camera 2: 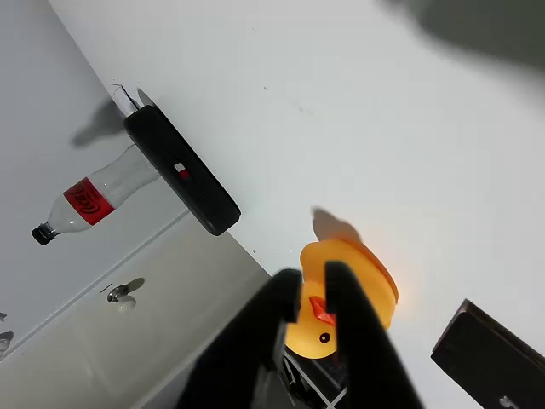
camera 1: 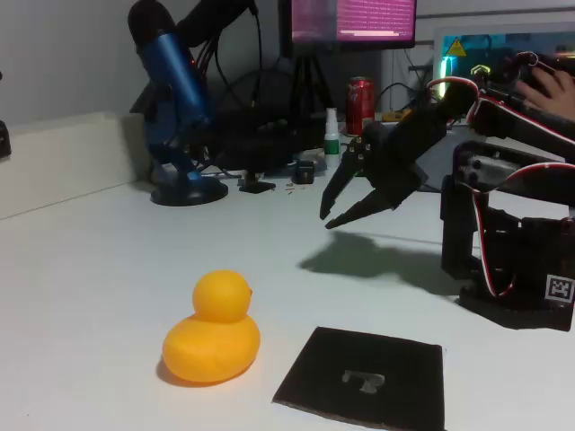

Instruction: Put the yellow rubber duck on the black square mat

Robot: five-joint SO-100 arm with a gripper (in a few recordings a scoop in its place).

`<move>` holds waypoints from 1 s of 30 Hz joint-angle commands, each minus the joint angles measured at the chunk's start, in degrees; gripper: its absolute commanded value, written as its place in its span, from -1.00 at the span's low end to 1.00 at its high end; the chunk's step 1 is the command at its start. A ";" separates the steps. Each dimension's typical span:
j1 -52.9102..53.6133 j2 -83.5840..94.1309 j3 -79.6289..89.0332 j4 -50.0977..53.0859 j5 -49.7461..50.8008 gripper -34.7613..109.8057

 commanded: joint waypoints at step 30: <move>-2.02 -15.82 -7.56 -0.53 -0.09 -0.48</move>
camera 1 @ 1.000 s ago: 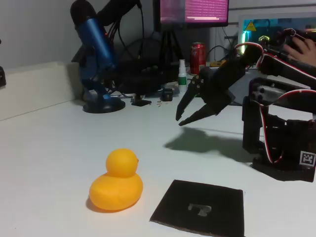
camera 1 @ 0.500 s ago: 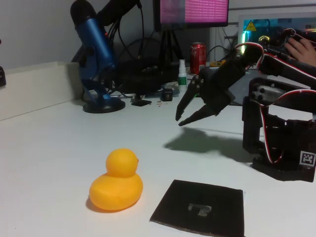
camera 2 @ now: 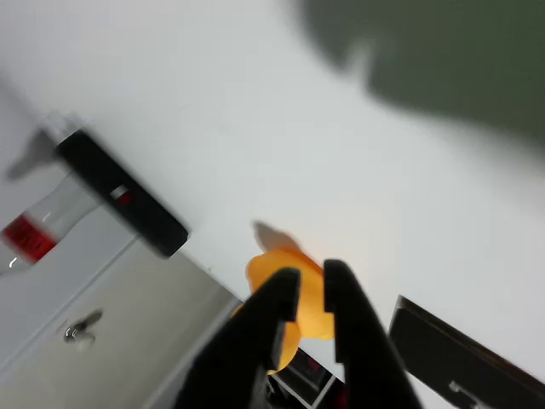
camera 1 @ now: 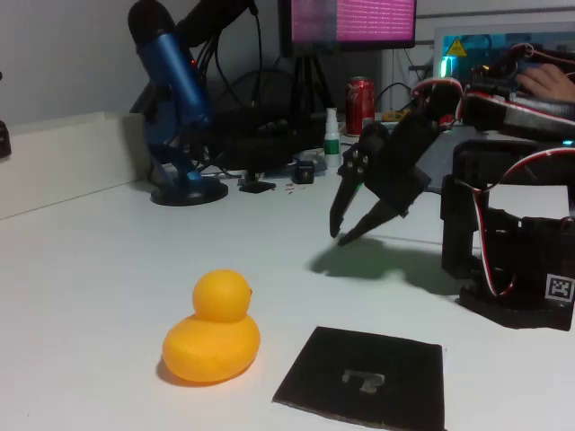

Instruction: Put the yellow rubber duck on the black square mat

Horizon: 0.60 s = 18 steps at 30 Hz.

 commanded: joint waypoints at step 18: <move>-1.32 -27.77 -37.88 -0.44 -0.62 -0.48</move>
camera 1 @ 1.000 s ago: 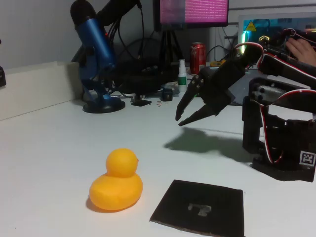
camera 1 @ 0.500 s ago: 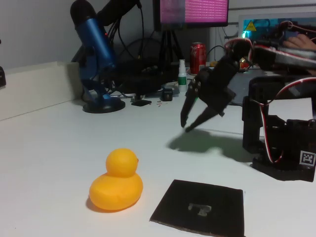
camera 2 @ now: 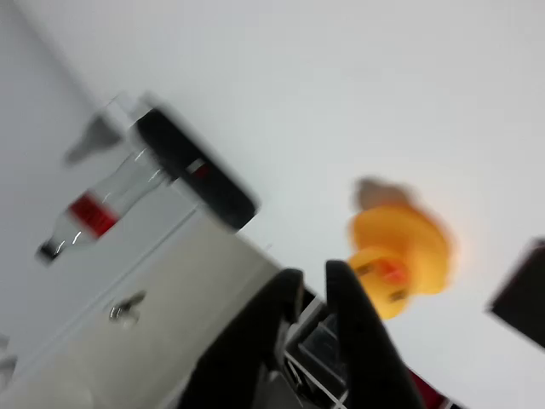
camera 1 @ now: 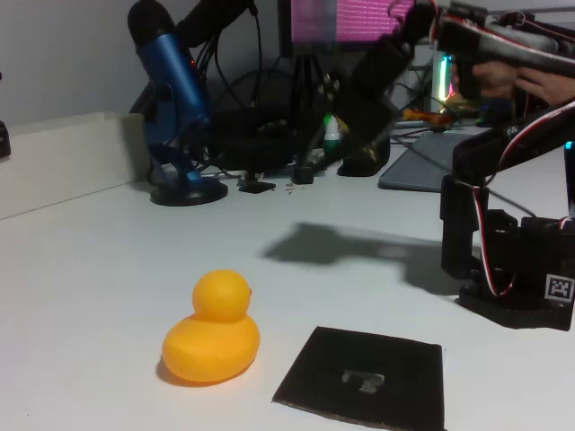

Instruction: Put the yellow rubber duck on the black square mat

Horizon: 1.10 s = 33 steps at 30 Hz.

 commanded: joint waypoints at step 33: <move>-0.53 -49.48 -38.50 0.18 -0.97 -0.48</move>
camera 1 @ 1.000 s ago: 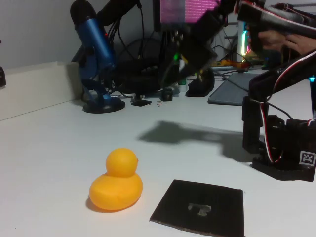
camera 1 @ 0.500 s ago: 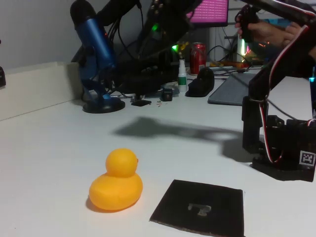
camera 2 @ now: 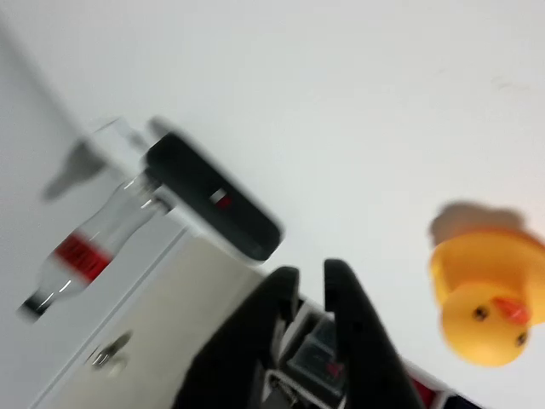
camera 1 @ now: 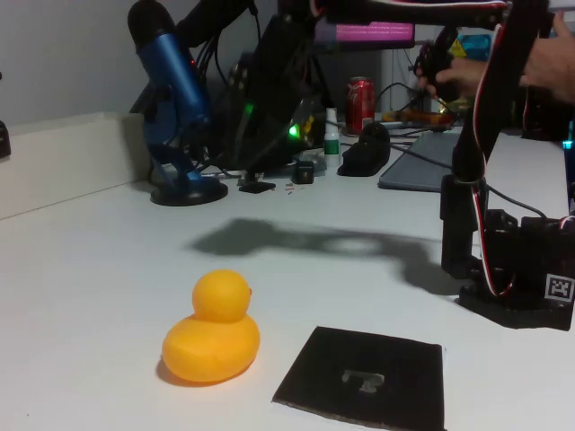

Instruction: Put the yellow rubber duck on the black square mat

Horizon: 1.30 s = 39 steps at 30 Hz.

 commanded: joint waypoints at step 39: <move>-22.50 -4.66 -1.05 0.35 -8.44 -0.48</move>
